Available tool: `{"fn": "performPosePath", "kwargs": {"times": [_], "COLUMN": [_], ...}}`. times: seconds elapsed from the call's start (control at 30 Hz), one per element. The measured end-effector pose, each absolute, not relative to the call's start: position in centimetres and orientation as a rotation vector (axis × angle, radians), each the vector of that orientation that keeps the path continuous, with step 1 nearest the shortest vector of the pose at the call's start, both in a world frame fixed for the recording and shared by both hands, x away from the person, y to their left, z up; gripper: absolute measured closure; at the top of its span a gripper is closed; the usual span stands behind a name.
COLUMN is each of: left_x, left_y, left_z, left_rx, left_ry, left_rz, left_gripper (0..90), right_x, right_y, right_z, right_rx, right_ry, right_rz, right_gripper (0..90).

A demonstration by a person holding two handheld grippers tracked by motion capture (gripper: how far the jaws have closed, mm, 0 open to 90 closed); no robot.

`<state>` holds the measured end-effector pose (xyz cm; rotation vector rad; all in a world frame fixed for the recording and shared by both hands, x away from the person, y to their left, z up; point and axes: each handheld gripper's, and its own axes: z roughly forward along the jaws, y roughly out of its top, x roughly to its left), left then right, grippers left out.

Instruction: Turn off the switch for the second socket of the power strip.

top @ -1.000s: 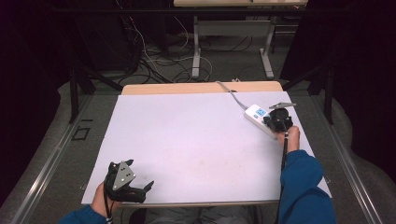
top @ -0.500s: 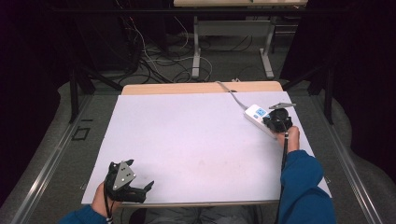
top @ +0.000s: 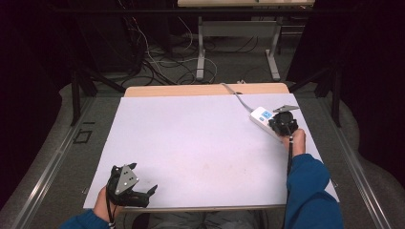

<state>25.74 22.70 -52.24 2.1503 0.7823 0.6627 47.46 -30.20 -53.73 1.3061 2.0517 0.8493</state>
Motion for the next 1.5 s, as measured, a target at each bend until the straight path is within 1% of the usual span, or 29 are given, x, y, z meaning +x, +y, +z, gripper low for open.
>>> {"fn": "performPosePath", "kwargs": {"times": [1.5], "left_x": [25.78], "left_y": [22.72], "left_z": [-52.22], "left_rx": [2.15], "left_ry": [0.782], "left_rz": [0.661], "left_gripper": [0.0], "right_x": [47.63], "right_y": [-30.19], "right_z": [-53.5], "right_rx": [1.338], "right_ry": [2.054], "right_rz": [0.855], "right_gripper": [90.0]}}
